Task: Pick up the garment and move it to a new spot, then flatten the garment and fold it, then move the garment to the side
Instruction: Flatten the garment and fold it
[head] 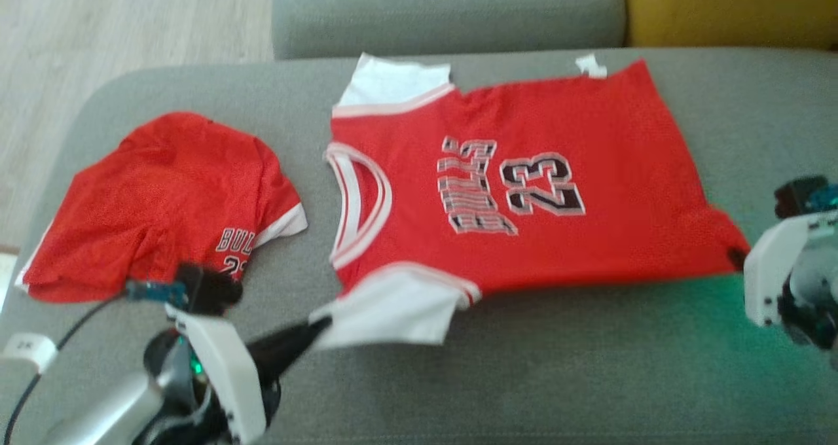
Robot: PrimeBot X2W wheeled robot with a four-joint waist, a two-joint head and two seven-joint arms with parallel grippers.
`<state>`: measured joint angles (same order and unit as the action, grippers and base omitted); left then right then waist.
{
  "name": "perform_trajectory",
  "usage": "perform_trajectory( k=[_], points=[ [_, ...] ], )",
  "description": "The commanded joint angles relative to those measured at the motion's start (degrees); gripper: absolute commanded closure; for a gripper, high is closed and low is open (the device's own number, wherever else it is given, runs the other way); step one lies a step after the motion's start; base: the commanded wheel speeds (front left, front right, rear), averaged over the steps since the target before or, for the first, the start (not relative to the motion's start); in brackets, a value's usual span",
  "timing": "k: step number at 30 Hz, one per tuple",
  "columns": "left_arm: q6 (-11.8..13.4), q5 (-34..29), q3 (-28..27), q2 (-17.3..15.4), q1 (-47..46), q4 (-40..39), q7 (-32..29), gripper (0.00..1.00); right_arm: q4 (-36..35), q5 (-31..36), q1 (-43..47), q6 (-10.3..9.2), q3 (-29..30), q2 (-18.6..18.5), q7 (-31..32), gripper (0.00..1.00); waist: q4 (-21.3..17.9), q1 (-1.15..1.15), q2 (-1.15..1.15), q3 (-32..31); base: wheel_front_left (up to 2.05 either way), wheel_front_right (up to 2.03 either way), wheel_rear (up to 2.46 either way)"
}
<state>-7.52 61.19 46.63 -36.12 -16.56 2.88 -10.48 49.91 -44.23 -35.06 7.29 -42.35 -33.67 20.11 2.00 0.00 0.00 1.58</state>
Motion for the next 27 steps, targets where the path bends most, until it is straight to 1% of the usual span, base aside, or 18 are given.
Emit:
perform_trajectory(
  k=[1, 3, 6, 10, 16, 23, 27],
  points=[
    [0.1, 1.2, -2.2, -3.7, -1.2, -3.0, -1.1, 1.00, -1.4, -1.4, 1.0, 0.20, -0.7, -3.1, 1.5, 1.00, -0.5, 0.00, 0.00, -1.5, 0.00, 0.00, 0.00],
    [0.5, 2.1, -1.9, -5.2, 0.1, -5.0, -2.5, 1.00, -2.9, -2.1, 2.2, 0.20, -2.3, -4.2, 3.7, 1.00, -0.7, 0.00, 0.00, -2.3, 0.00, 0.00, 0.00],
    [1.3, 2.9, -1.9, -6.9, 1.4, -7.9, -3.5, 1.00, -5.0, -4.6, 3.8, 0.20, -3.1, -5.4, 7.0, 1.00, -1.1, 0.00, 0.00, -2.6, 0.00, 0.00, 0.00],
    [2.5, 3.1, -2.6, -7.7, 1.6, -9.9, -3.5, 1.00, -6.9, -6.1, 4.6, 0.20, -3.2, -6.4, 9.4, 1.00, -1.6, 0.00, 0.00, -2.3, 0.00, 0.00, 0.00],
    [3.5, 1.6, -3.6, -7.5, -0.8, -10.1, -3.2, 1.00, -8.2, -6.9, 3.3, 0.20, -1.6, -6.0, 10.2, 1.00, -2.1, 0.00, 0.00, -0.5, 0.00, 0.00, 0.00],
    [2.8, -1.9, -3.0, -5.6, -6.8, -6.9, -4.1, 1.00, -7.3, -5.4, -1.5, 0.20, 0.7, -4.6, 11.3, 1.00, -2.0, 0.00, 0.00, 3.7, 0.00, 0.00, 0.00],
    [2.3, -2.8, -2.7, -4.3, -9.2, -5.0, -3.9, 1.00, -6.3, -5.0, -3.0, 0.20, 1.4, -3.8, 11.7, 1.00, -1.5, 0.00, 0.00, 5.4, 0.00, 0.00, 0.00]
  ],
)
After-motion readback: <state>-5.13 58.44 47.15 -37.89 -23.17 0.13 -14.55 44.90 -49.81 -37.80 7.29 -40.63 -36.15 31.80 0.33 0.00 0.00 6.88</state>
